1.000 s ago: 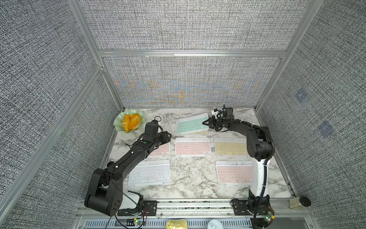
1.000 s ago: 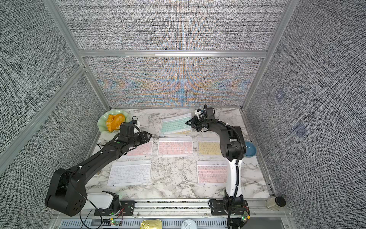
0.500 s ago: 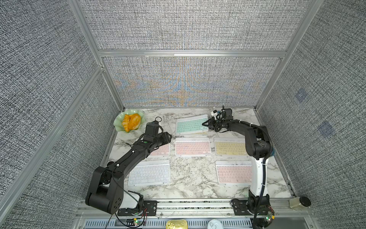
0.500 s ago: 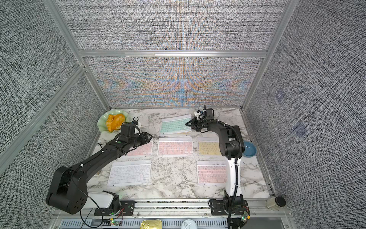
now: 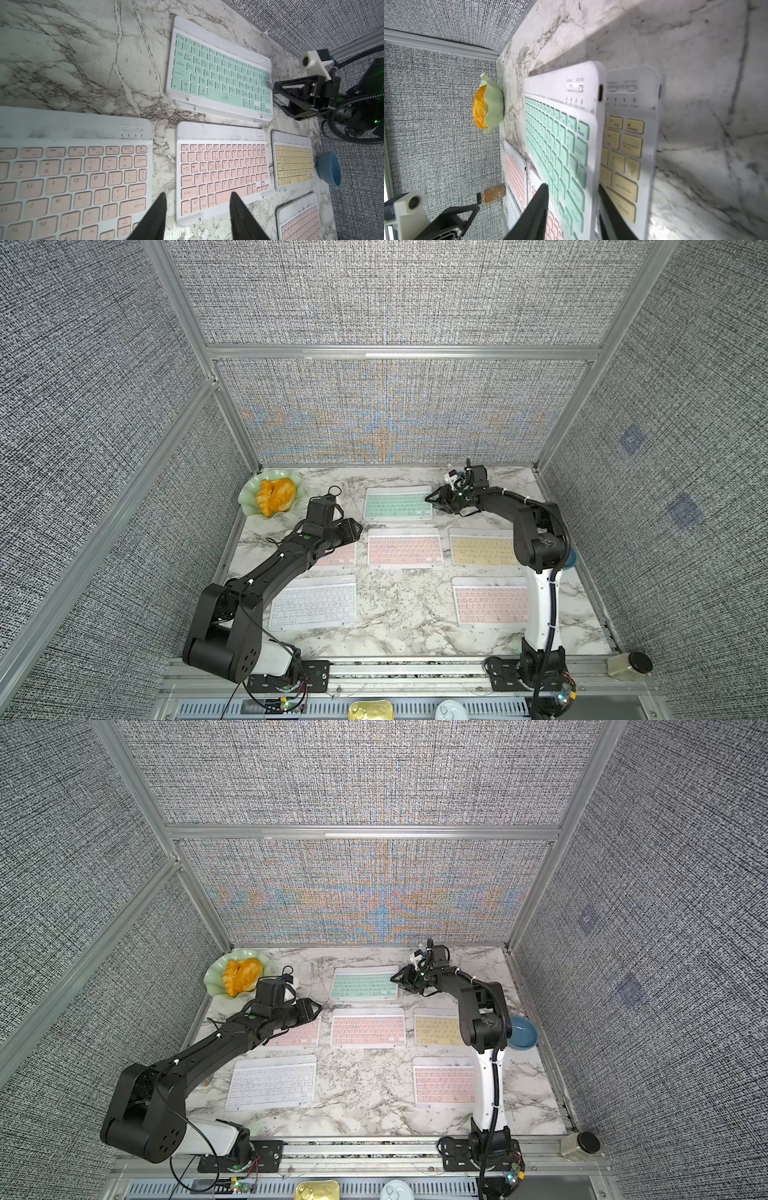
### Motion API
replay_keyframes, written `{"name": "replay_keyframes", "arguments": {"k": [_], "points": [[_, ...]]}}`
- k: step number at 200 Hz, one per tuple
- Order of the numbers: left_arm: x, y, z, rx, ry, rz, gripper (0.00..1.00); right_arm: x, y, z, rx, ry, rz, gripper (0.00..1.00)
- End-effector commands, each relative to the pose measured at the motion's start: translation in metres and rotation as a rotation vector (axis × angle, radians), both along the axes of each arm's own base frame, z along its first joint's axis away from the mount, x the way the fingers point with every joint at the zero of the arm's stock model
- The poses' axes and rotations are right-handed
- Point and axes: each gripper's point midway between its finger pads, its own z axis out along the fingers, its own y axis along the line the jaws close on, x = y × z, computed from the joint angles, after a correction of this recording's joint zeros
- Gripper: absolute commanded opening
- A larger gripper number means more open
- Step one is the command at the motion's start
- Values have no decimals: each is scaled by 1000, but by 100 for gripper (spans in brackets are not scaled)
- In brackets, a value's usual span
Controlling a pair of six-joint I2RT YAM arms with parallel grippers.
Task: Stack the numeric keypads
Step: Place the numeric keypad at the numeric keypad.
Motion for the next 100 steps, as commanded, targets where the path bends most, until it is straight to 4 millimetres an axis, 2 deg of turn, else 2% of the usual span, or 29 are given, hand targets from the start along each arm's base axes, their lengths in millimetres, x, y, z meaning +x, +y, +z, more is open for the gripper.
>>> {"name": "replay_keyframes", "arguments": {"k": [1,49,100], "points": [[3,-4,5,-13,-21,-19,50,2,-3,-1,-23,-8,-15,40],[2,-2,-3,8,-5,-20,50,7,-10,-3,-17,-11,-56,40],[3,-3,-2,5,-8,-24,50,16,-24,2,-10,-29,-94,40]]}}
